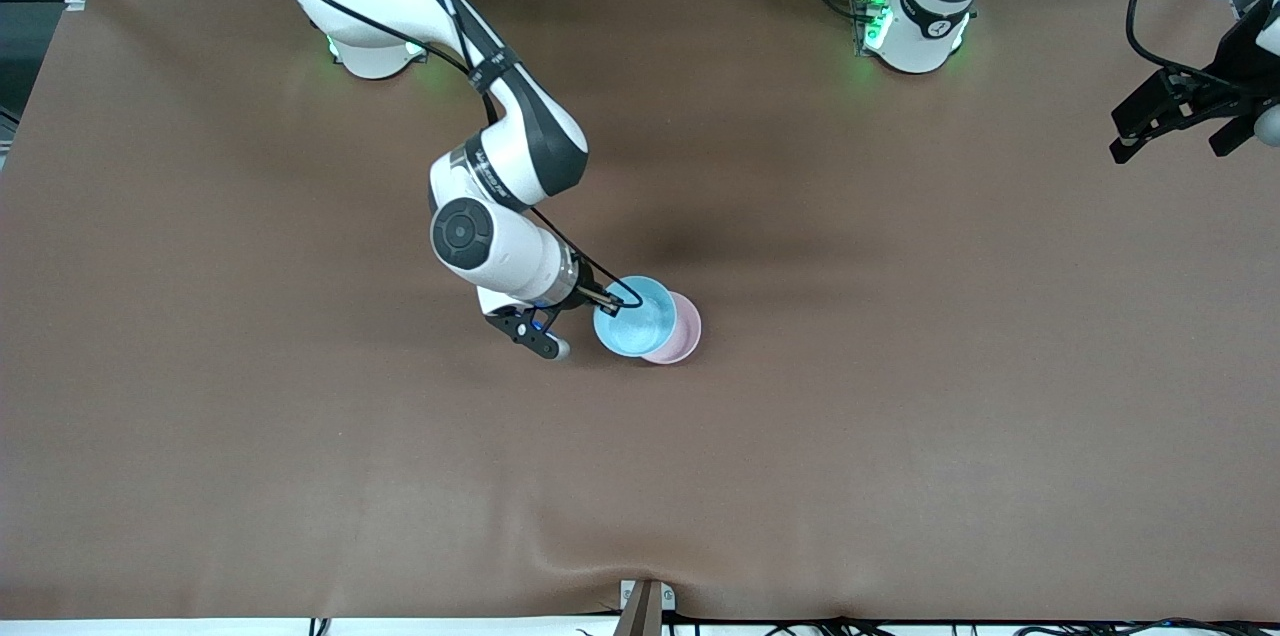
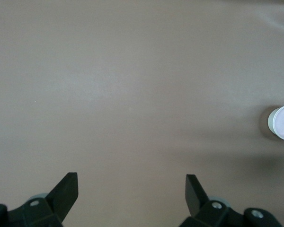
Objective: Stack pink and blue bowls on white bowl
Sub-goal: 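Lift the blue bowl with the right gripper while the left gripper withdraws, then lower the blue bowl onto the pink bowl and open the right gripper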
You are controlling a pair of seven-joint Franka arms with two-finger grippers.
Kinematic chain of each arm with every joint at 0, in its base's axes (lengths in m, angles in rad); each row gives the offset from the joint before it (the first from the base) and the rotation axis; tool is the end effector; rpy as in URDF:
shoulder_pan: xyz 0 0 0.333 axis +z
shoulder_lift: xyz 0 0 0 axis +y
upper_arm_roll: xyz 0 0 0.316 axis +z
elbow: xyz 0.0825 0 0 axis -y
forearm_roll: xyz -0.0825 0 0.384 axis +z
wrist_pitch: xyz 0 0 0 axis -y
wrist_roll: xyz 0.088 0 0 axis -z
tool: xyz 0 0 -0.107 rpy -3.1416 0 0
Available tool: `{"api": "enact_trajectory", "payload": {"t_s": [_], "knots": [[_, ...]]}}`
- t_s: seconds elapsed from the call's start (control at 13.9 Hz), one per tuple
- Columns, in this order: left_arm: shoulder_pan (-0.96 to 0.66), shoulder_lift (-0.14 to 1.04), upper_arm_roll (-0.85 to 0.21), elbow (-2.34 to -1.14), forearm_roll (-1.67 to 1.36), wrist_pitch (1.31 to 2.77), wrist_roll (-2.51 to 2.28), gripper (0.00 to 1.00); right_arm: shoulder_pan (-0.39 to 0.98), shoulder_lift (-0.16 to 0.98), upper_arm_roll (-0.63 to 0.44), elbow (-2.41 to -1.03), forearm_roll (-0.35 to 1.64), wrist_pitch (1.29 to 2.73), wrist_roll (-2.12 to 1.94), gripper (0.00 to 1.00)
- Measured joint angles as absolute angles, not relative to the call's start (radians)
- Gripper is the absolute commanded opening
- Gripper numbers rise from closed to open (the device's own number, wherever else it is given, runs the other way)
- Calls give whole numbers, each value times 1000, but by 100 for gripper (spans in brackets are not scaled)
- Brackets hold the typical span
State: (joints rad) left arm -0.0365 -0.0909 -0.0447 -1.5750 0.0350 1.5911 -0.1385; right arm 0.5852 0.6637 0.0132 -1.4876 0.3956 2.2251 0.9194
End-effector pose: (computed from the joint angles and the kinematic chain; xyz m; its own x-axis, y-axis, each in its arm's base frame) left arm 0.5263 -0.0404 0.6737 0.9922 0.0567 0.1110 0.0597 -0.9979 -0.0238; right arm 0.5915 0.4159 0.2914 0.8388 -0.4874 -0.2425 -0.5374 -0.8125 -0.2258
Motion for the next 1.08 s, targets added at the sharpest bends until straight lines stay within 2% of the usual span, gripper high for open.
{"api": "enact_trajectory", "payload": {"t_s": [0.58,1.08], "knots": [[-37,-91,-45,-1575,35,1591,-139,100,654,713,12,-1481,391,2324,995,0],[-37,-91,-45,-1575,35,1591,-138,100,658,746,8,-1480,390,2361,997,0]]}}
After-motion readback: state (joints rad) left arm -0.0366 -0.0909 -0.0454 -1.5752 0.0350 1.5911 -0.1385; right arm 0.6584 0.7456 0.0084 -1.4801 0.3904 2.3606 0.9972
